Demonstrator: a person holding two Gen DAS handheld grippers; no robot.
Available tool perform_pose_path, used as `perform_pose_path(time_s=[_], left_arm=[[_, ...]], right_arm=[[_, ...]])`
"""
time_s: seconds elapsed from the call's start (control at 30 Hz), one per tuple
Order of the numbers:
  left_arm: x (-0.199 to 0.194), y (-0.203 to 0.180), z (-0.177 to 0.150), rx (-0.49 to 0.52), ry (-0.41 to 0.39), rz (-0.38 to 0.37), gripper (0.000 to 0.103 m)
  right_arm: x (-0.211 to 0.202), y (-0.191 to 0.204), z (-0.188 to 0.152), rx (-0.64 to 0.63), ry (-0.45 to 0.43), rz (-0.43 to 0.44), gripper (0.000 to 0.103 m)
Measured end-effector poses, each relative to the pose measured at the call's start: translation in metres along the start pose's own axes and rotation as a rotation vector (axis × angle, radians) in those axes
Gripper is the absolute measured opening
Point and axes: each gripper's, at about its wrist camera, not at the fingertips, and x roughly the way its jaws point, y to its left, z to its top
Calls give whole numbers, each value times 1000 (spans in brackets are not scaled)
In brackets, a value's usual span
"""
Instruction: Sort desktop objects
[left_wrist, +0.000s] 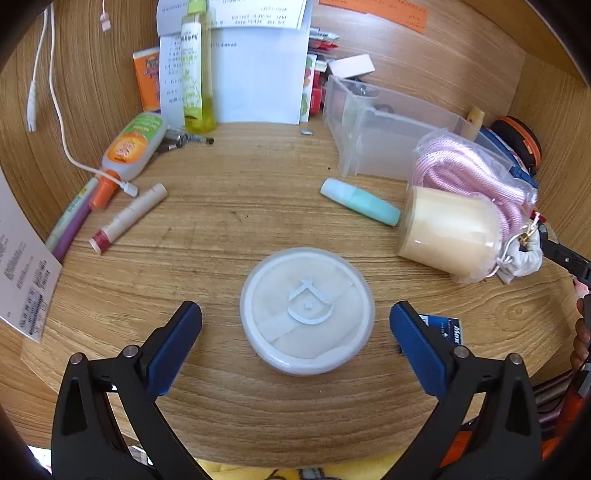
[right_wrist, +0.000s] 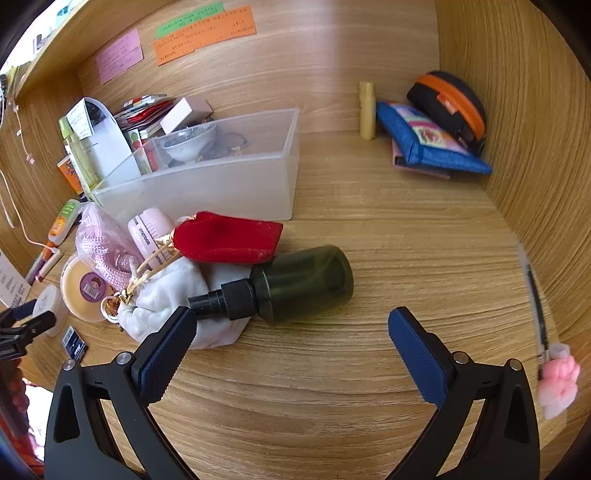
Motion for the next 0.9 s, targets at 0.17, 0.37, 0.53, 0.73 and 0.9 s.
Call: perform_pose_path(time_s=[0.17, 0.37, 0.53, 0.73, 0.9], left_arm=[[6, 3, 1, -16, -3, 22, 103], [9, 2, 3, -3, -28, 63, 91], [10, 1, 5, 8, -43, 62, 82], [11, -1, 10, 4, -52, 57, 65], [13, -1, 12, -6, -63, 69, 65]], right_arm=[[3, 1, 2, -84, 21, -56, 103], [16, -5, 15, -139, 48, -47, 103], [33, -7, 28, -171, 84, -9, 103], [47, -5, 43, -203, 102, 19, 103], [64, -14, 49, -149, 142, 68, 102]])
